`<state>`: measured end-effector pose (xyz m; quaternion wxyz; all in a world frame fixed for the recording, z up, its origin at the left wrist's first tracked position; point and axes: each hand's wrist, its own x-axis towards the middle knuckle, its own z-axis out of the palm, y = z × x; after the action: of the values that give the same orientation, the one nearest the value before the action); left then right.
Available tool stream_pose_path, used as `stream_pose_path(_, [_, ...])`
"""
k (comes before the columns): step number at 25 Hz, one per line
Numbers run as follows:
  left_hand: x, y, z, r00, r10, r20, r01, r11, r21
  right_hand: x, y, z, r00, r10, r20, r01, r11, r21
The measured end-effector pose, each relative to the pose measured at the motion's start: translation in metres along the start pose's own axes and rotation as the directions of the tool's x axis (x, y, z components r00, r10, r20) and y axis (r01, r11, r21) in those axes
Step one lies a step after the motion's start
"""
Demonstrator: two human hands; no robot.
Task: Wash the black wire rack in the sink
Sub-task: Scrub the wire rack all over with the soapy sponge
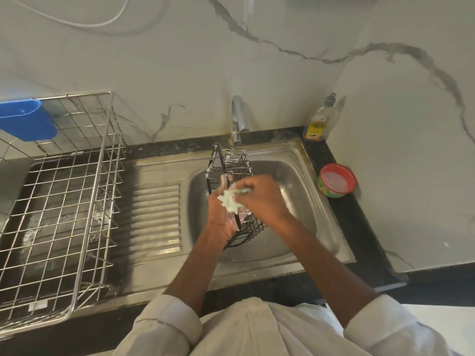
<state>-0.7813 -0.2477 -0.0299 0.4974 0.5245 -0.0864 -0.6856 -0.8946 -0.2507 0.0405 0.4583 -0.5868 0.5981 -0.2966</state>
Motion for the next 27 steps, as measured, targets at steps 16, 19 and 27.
stream_pose_path(16, [0.011,0.001,-0.005,0.996,0.076,-0.051,-0.078,0.996,-0.038,-0.012,0.024,-0.013,0.996,-0.094,-0.001,0.079,0.845,-0.529])
stream_pose_path(19, [0.018,0.001,-0.005,0.998,0.040,-0.056,-0.045,0.995,-0.088,-0.007,0.039,-0.022,0.986,-0.004,-0.169,-0.085,0.853,-0.515])
stream_pose_path(27, [0.011,0.004,-0.004,0.996,-0.026,0.080,0.012,0.986,0.167,-0.006,0.047,-0.019,0.955,0.099,-0.279,-0.162,0.964,-0.210])
